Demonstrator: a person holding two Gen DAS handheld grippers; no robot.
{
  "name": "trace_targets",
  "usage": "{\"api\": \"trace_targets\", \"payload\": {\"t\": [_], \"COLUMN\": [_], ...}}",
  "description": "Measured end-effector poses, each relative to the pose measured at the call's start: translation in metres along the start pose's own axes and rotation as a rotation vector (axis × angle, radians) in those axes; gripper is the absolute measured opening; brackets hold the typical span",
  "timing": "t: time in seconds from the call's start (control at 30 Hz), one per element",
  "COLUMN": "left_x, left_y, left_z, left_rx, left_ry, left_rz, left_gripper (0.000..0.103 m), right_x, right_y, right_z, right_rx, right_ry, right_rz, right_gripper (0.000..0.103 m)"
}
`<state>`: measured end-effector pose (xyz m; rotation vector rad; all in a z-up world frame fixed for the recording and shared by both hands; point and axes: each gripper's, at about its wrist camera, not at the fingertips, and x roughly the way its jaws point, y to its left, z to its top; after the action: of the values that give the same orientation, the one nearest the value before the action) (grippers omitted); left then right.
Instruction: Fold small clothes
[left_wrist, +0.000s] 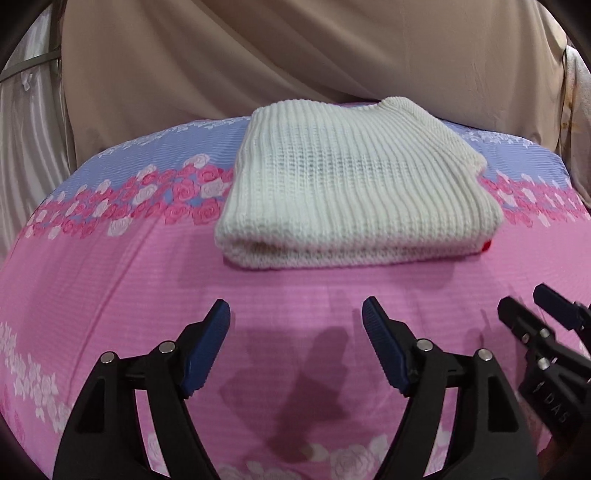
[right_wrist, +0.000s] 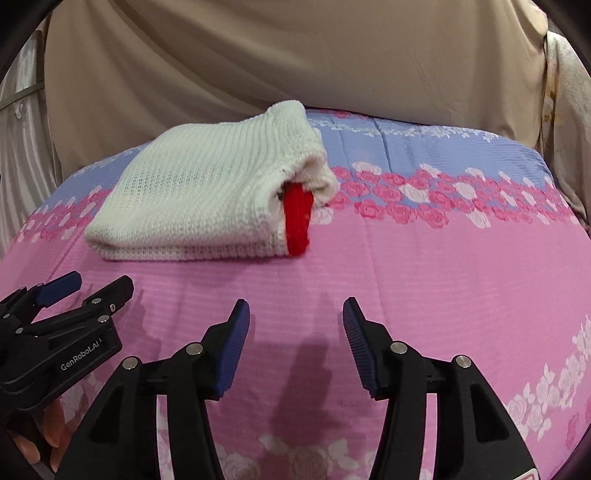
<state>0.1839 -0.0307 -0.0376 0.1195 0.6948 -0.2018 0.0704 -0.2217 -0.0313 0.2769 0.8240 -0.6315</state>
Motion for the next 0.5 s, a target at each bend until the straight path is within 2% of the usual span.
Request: {"api": "trace_targets", "payload": {"t": [0.17,0.23,0.33,0.5], "left_x": [-0.009,-0.013,-0.018,-0.012], "left_y": [-0.004,-0.007,-0.007,-0.003], "left_z": [-0.011,-0.015,-0.016,-0.016], "left_rx": [-0.026,-0.019,-0.025,-0.052], "left_ry": [-0.003,-0.015,-0.037,-0.01], "left_rz": [0.015,0.025,0.057,0.076], "left_gripper": [0.075,0.082,0.084,0.084], "right_x": [-0.013,-0.016,-0.018,-0.011], "right_y": [0.003,0.007,0.012,0.017], "right_z": [-0.011,-0.014,-0.014,-0.015], "right_rx": [0.02,0.012,-0.007,-0.024], "right_ry": [-0.035,-0.04,-0.054,-0.023], "right_rz": [-0.004,-0.007,-0.018,-0.026], "right_gripper": [0.066,0.069,0.071,0.071]}}
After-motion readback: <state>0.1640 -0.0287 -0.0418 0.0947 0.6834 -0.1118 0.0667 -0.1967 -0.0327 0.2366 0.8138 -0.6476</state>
